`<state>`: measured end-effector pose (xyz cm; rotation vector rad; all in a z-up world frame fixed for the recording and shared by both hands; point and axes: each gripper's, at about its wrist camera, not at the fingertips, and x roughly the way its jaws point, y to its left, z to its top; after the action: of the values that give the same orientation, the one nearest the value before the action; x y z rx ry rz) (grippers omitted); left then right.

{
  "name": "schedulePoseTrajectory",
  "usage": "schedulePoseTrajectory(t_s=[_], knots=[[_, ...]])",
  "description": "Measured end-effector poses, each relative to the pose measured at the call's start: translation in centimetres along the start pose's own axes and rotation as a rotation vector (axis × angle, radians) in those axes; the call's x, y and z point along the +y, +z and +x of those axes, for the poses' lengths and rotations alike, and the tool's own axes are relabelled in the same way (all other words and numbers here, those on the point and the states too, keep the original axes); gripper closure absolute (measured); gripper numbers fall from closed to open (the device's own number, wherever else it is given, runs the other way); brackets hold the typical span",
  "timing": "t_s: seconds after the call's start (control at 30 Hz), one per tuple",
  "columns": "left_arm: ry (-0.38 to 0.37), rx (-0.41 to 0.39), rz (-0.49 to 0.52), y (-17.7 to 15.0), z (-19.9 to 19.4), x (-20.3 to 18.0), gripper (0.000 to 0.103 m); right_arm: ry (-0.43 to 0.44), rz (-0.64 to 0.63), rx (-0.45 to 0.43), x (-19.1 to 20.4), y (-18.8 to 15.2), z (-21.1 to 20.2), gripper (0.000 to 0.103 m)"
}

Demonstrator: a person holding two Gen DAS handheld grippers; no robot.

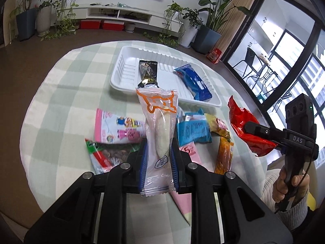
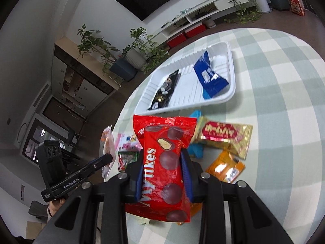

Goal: Organize snacks
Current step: 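Lift the clear bread packet with the left tool while the right tool lifts the red Mylikes packet, then lower both packets into the white tray and open both tools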

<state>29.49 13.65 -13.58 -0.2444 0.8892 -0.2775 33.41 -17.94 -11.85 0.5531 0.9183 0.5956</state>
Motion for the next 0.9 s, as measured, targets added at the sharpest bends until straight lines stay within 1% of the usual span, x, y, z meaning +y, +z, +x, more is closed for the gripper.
schedulePoseTrajectory(t_s=[0.1,0.27,0.43,0.63,0.8,0.9], knots=[[-0.017,-0.003,-0.006,1.5,0.8,0.3,0.085,0.005,0.007,-0.011,-0.2,1.2,0.1,0.068],[-0.023,-0.015,0.0,4.3,2.0,0.6,0.085,0.005,0.009,-0.022,-0.5,3.8,0.8,0.068],[-0.009,-0.008,0.009,7.4,4.3,1.5,0.085,0.005,-0.001,-0.031,-0.3,6.4,2.2,0.068],[0.02,0.001,0.018,11.1,7.6,2.8,0.085,-0.006,-0.017,-0.017,-0.3,9.5,5.2,0.068],[0.048,0.027,0.025,13.1,10.8,3.7,0.085,-0.037,-0.022,0.014,-1.2,11.5,8.5,0.068],[0.066,0.039,0.028,13.7,12.5,4.4,0.085,-0.058,-0.027,0.033,-1.6,12.3,10.2,0.068]])
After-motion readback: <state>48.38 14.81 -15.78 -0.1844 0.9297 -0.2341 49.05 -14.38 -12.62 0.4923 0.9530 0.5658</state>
